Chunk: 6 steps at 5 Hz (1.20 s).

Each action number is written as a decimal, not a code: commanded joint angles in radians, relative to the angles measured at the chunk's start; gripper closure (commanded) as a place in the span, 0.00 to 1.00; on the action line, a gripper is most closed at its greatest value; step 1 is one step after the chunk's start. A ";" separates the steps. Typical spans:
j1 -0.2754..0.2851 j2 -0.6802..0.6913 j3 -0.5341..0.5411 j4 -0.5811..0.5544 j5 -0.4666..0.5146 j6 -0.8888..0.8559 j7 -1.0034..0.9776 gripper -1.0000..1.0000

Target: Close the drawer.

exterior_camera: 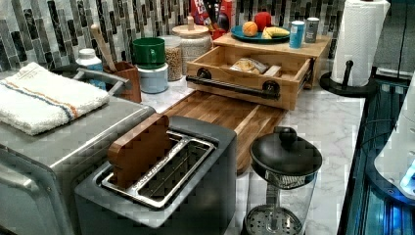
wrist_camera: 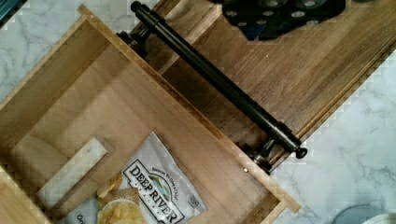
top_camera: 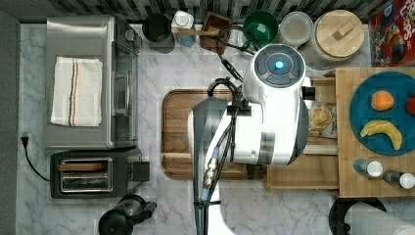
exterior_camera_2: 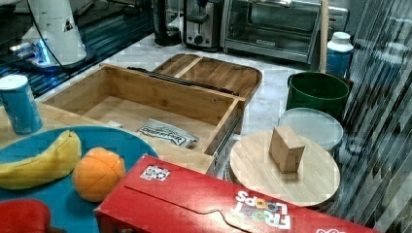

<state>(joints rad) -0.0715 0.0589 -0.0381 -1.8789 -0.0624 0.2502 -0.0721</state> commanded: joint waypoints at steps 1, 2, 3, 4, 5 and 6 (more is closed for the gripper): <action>0.058 -0.020 0.058 -0.056 0.109 0.081 -0.094 0.00; 0.098 -0.015 0.094 -0.066 0.086 0.078 -0.064 0.00; 0.133 -0.008 0.114 -0.052 0.071 0.057 -0.089 0.00; 0.149 -0.020 0.141 -0.079 0.071 0.074 -0.108 0.00; 0.147 -0.038 0.148 -0.156 0.083 0.140 -0.168 1.00; 0.126 -0.033 0.161 -0.262 0.066 0.267 -0.248 1.00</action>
<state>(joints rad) 0.0281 0.0448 0.1333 -2.0098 0.0143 0.4636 -0.2167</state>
